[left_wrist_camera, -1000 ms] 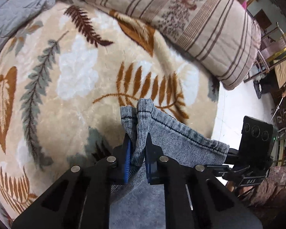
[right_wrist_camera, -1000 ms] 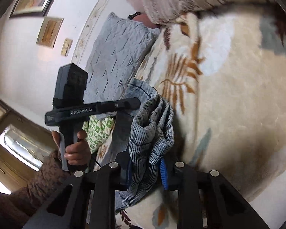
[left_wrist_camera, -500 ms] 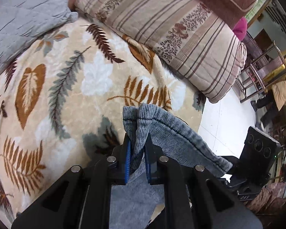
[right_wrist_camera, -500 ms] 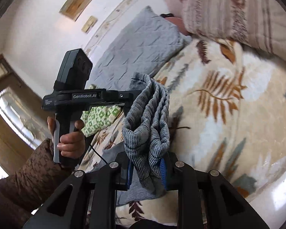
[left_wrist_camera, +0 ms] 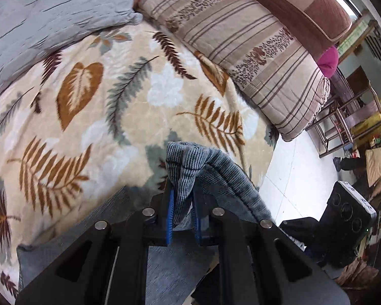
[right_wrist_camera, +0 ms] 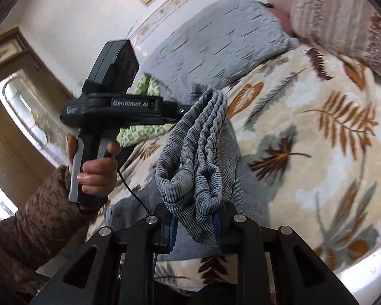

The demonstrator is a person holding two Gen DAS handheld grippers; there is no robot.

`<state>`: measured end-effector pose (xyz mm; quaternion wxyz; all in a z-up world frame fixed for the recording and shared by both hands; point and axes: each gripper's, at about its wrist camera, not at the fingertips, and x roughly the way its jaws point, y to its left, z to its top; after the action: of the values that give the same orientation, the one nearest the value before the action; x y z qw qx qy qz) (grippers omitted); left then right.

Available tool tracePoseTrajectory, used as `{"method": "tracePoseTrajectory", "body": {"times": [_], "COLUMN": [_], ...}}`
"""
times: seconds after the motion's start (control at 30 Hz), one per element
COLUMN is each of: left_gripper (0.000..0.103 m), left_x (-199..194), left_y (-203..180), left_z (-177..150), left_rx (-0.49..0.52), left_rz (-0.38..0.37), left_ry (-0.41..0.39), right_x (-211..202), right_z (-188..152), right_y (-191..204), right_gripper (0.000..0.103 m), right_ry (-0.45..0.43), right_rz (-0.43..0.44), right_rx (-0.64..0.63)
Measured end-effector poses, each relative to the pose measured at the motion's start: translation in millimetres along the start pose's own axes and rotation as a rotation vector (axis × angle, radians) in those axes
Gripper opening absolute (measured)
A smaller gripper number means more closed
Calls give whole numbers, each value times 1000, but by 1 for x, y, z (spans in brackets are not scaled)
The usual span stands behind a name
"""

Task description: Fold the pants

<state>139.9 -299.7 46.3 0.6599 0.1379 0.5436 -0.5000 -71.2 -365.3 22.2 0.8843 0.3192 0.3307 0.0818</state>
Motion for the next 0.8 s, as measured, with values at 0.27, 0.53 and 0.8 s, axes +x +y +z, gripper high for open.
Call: {"method": "tracePoseTrajectory", "body": {"times": [0.27,0.53,0.8], "left_gripper": [11,12,14], "left_x": [-9,-7,1], "left_y": [41,82,107], "left_z": [-41,-82,-108], "left_rx": [-91,-197,-260], "left_rz": [28,23,36], "left_ry": [18,28,57], "right_x": [45,87,117], "right_z": [-18,-38,-57], "right_y": [38,62,76], "right_gripper": [25,27,33], "right_ry": [129,249,335], "right_rz": [12,-13,-74], "right_rx": [-96,-178,-267]}}
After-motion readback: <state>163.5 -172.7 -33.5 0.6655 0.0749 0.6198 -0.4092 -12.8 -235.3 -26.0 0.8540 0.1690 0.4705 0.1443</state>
